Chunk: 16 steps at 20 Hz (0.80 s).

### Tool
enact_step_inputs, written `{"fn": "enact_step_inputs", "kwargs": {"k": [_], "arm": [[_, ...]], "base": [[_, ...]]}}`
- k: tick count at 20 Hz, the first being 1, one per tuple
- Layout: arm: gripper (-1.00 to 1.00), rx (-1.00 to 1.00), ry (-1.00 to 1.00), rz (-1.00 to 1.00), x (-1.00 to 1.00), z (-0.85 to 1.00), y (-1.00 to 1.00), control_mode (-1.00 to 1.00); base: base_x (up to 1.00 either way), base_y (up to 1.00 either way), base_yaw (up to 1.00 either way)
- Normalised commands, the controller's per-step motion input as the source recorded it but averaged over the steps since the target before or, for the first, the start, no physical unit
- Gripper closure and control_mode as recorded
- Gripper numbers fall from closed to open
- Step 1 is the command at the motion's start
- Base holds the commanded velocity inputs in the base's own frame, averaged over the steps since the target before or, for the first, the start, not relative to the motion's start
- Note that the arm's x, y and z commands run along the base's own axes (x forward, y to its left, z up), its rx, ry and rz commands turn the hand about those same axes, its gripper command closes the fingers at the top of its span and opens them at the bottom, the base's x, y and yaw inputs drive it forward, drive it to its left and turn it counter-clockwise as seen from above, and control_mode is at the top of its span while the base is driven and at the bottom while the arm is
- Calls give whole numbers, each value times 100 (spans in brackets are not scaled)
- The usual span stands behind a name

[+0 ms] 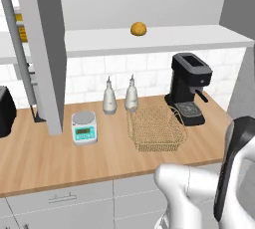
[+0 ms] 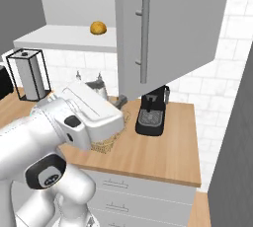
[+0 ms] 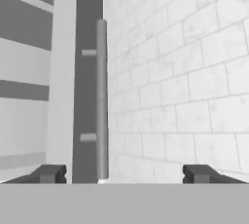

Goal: Open the cabinet, pick up the bread from the cabinet and place it in the basket. Then move the basket to the dining counter.

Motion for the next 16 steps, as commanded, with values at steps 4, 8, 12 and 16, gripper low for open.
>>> {"fn": "enact_step_inputs", "kwargs": {"k": [4, 8, 12, 16], "arm": [[-100, -10, -1, 0, -5, 0, 100, -100], [-100, -4, 0, -4, 63, 0, 91, -100], [-100, 0, 8, -2, 100, 0, 58, -100], [-100, 0, 10, -10, 99, 0, 26, -100]], "base": [[0, 0, 0], [0, 0, 0], [0, 0, 0], [0, 0, 0]]}}
